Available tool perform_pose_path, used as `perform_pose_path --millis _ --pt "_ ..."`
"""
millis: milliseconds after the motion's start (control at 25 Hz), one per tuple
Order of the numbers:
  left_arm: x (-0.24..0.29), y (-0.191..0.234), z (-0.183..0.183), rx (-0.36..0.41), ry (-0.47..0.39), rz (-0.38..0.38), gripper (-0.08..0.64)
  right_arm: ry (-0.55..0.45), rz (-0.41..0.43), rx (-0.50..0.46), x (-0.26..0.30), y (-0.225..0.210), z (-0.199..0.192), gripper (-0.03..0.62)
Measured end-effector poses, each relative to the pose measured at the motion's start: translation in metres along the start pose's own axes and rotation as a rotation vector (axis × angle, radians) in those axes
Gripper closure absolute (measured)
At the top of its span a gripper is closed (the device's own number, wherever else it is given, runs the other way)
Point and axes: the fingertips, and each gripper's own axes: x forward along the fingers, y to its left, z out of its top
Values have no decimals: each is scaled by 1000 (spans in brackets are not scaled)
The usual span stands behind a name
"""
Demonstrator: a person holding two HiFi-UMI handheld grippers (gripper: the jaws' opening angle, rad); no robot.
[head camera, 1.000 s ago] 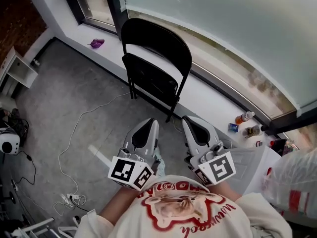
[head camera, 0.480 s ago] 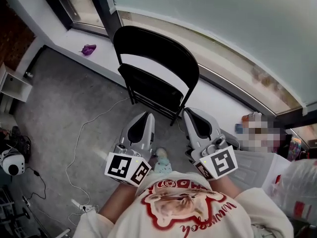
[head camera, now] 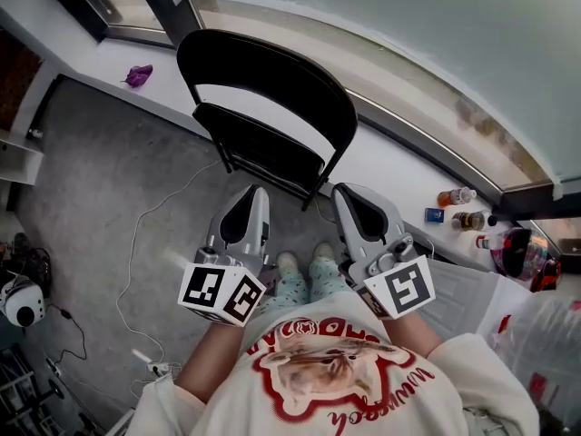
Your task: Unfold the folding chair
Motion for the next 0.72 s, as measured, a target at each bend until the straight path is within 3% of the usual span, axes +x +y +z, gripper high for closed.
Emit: perform_pose_path --millis 240,360,520,720 --pt "18 9 -5 -102 -38 70 560 -5 35 -13 4 -15 5 566" --pt "27 18 -17 -154 -15 110 547 10 26 3 4 -24 -3 566" --pt "41 35 -41 -251 50 169 412 43 14 21 4 -34 -21 566" --pt "59 59 -64 -349 89 269 326 71 -9 22 7 -46 -43 566"
